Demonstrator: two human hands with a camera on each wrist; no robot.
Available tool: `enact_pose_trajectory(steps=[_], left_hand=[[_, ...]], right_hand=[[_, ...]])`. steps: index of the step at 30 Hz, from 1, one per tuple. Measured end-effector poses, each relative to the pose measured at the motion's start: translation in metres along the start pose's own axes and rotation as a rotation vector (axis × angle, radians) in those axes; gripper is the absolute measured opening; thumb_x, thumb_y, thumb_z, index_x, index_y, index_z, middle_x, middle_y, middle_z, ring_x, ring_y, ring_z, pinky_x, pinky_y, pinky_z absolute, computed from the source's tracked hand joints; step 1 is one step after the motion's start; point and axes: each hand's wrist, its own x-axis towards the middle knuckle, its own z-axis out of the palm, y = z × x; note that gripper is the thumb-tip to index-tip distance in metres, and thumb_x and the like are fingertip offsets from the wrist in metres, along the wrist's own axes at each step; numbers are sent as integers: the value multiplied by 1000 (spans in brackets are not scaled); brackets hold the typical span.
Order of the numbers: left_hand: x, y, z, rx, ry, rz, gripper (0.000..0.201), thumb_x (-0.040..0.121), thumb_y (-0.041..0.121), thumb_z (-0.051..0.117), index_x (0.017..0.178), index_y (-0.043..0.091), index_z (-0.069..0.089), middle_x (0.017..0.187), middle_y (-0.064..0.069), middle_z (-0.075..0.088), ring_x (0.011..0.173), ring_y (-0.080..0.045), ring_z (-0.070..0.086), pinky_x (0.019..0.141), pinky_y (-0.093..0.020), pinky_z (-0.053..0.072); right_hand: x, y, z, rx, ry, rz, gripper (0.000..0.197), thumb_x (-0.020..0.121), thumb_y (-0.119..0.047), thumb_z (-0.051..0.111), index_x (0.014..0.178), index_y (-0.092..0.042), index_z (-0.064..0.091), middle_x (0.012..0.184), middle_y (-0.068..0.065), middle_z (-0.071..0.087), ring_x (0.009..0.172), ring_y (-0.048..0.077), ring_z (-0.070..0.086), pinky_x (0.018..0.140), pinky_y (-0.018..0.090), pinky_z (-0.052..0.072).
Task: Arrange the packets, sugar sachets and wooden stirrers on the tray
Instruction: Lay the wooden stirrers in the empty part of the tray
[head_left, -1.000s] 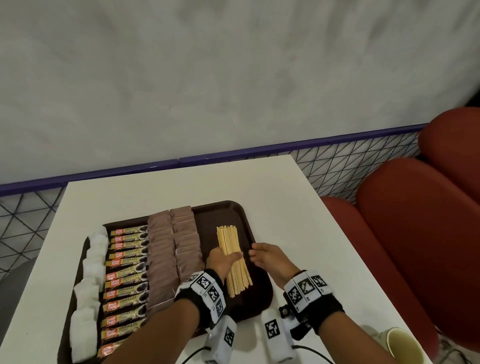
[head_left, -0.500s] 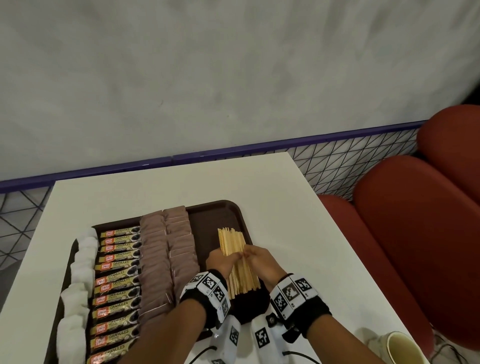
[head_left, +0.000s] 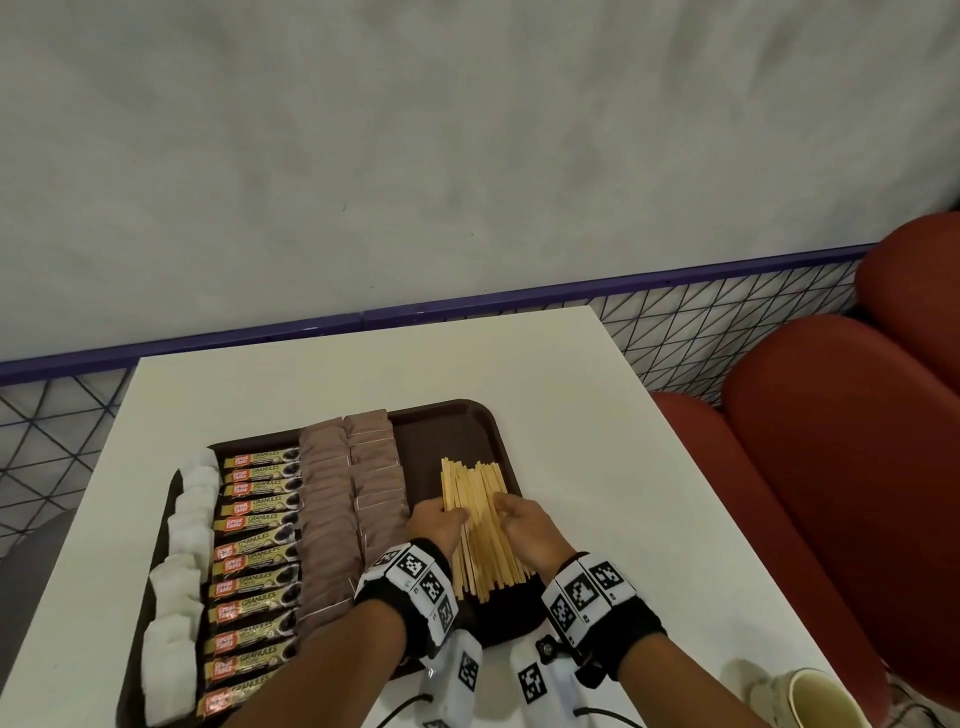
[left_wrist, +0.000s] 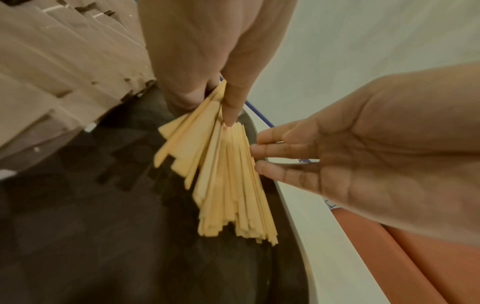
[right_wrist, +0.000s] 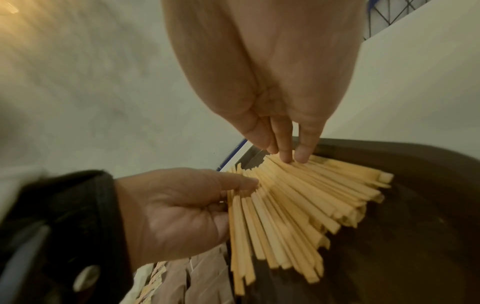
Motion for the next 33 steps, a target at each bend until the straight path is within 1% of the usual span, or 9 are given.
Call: enact_pose_trajectory(steps=[10,16,19,21,23,26,28,31,33], left_hand=[[-3,-3,-9,5,-36,12,18,84,-5,48,73,7,57,81,-14,56,78,-25,54,72,-34,43],[-7,1,-12,11,-4,-9,35,80,-13,45,54,10,37,60,-6,35,57,-18,36,56,-29,28],[-6,2,-17,65,-18,-56,23,83,-7,48,65,8,47,69,-7,45,66,-19,46,60,-31,40],[4,-3,-22,166,-33,-43,11,80,7,51,72,12,55,82,-10,56,81,-27,57,78,-41,53],[17,-10,-28,200,-35,-9,16,80,10,49,86,6,64,95,-12,63,93,-31,60,90,-50,50],[26,-7,-34,212,-34,57,23,87,2,45,100,-4,62,108,-23,63,102,-36,60,94,-51,48],[25,2,-40,211,-30,96,28,88,-2,42,110,-5,59,120,-25,58,113,-37,54,101,-49,43],[22,19,-50,298,-14,151,28,92,-5,39,107,2,61,116,-11,60,118,-26,50,99,-34,44],[24,28,-54,388,-18,181,30,91,-6,37,111,-4,59,120,-17,59,121,-31,49,99,-34,42]], right_hand=[[1,-2,12,-86,-37,-68,46,96,-2,28,142,-6,30,149,10,33,139,22,30,112,27,23],[2,-1,17,-102,-83,-112,45,97,-2,28,141,-5,33,149,10,35,139,20,30,113,25,22],[-1,3,16,-76,-77,-133,44,97,-2,28,140,-8,35,148,8,36,139,19,31,113,26,23],[-3,6,15,-75,-52,-147,44,97,-1,29,139,-10,37,147,8,38,138,19,32,111,25,25],[-5,10,17,-103,-48,-170,44,96,1,29,139,-9,38,146,8,39,136,19,34,108,20,26],[-8,11,22,-186,-65,-233,46,93,7,29,137,-5,40,142,10,44,133,19,40,99,10,26],[-7,12,24,-231,-56,-273,47,92,10,30,134,-5,44,139,10,47,132,19,42,104,14,28],[-2,18,30,-283,-62,-310,48,91,7,31,133,-10,47,140,7,47,134,23,37,114,29,29],[-3,20,34,-333,-83,-318,49,92,6,31,135,-14,45,145,3,41,138,22,28,116,33,24]])
